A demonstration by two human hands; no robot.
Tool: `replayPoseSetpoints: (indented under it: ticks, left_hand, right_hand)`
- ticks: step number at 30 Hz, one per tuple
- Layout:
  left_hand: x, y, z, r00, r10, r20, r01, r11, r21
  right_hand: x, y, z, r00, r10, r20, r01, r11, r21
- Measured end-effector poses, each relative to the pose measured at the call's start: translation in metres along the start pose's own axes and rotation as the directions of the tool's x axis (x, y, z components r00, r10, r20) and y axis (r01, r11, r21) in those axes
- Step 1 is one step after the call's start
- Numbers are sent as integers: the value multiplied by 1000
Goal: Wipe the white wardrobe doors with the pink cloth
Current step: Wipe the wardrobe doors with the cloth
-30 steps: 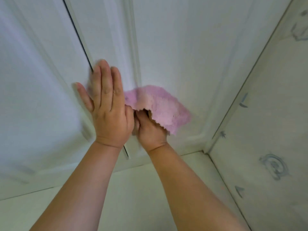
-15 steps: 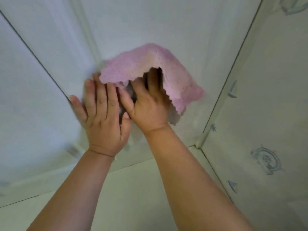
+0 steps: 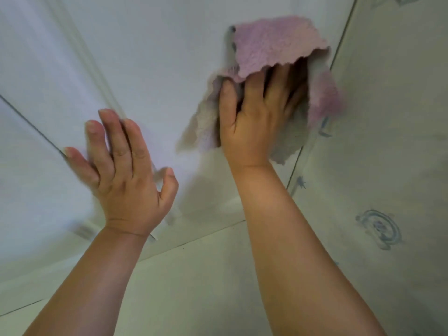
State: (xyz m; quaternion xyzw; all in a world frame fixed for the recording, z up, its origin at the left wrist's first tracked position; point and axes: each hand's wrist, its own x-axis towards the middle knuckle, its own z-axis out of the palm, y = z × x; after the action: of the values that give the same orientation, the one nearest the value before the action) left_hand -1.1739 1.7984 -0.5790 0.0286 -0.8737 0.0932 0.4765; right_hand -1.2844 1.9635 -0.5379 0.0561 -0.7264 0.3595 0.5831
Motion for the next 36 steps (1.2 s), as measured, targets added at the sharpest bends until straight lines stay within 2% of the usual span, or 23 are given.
replayPoseSetpoints:
  ticks: [1, 3, 5, 7, 9, 10, 13, 14, 15, 17, 19, 21, 23, 24, 27, 29, 30, 31, 33, 36]
  left_hand:
    - [0, 1, -1, 1000, 3, 13, -3, 1000, -7]
    - [1, 2, -2, 999, 9, 34, -8, 1000, -8]
    - [2, 2, -3, 999, 12, 34, -12, 1000, -2]
    - [3, 2, -3, 1000, 11, 15, -11, 1000, -1]
    - [3, 2, -3, 1000, 12, 7, -12, 1000, -5]
    - [3, 2, -3, 1000, 12, 6, -12, 1000, -6]
    - [3, 1, -3, 1000, 9, 10, -9, 1000, -5]
    - [3, 2, -3, 1000, 10, 10, -10, 1000, -9]
    - [3, 1, -2, 1000, 11, 11, -11, 1000, -13]
    - [4, 1, -3, 1000, 9, 12, -8, 999, -31]
    - [4, 2, -2, 1000, -2, 8, 2, 999, -49]
    - [4, 2, -2, 1000, -10, 13, 11, 999, -45]
    - [4, 2, -3, 1000, -18, 20, 19, 999, -38]
    - [6, 4, -3, 1000, -18, 14, 18, 999, -32]
    - [6, 5, -5, 999, -32, 28, 32, 999, -21]
    - [5, 5, -9, 998, -36, 44, 36, 999, -8]
    - [5, 5, -10, 998, -37, 55, 37, 999, -4]
    - [4, 6, -13, 997, -37, 67, 37, 999, -7]
    - [4, 6, -17, 997, -19, 81, 21, 1000, -23]
    - [1, 1, -23, 996, 23, 82, -20, 999, -41]
  right_hand:
    - [-14, 8, 4, 1000, 17, 19, -17, 1000, -17]
    - [-71, 32, 2, 982, 115, 150, -110, 993, -41]
    - [-146, 56, -12, 895, 290, 340, -280, 957, -79]
    - [-208, 69, -34, 721, 475, 505, -488, 865, -116]
    - [-231, 63, -43, 500, 607, 617, -664, 726, -177]
    - [-229, 56, -43, 435, 644, 629, -720, 668, -185]
    - [-210, 38, -31, 425, 746, 513, -842, 534, -80]
    - [-202, 35, -28, 400, 792, 461, -890, 455, -11]
    - [-192, 32, -26, 312, 838, 448, -944, 327, 45]
    - [-173, 31, -24, 71, 877, 474, -990, 3, 143]
    - [-164, 41, -20, -72, 881, 467, -915, -245, 321]
    - [-161, 49, -17, -183, 833, 522, -766, -453, 456]
    - [-165, 45, -15, -256, 802, 539, -715, -532, 453]
    - [-164, 37, -13, -273, 776, 568, -724, -554, 410]
    - [-178, -7, -17, -401, 734, 548, -778, -588, 219]
    - [-197, -43, -25, -514, 613, 601, -786, -617, -43]
    - [-201, -58, -31, -585, 524, 618, -744, -651, -151]
    - [-205, -70, -36, -620, 459, 636, -734, -625, -264]
    - [-219, -73, -33, -630, 436, 643, -754, -543, -371]
    - [-217, -70, -30, -601, 432, 672, -794, -416, -443]
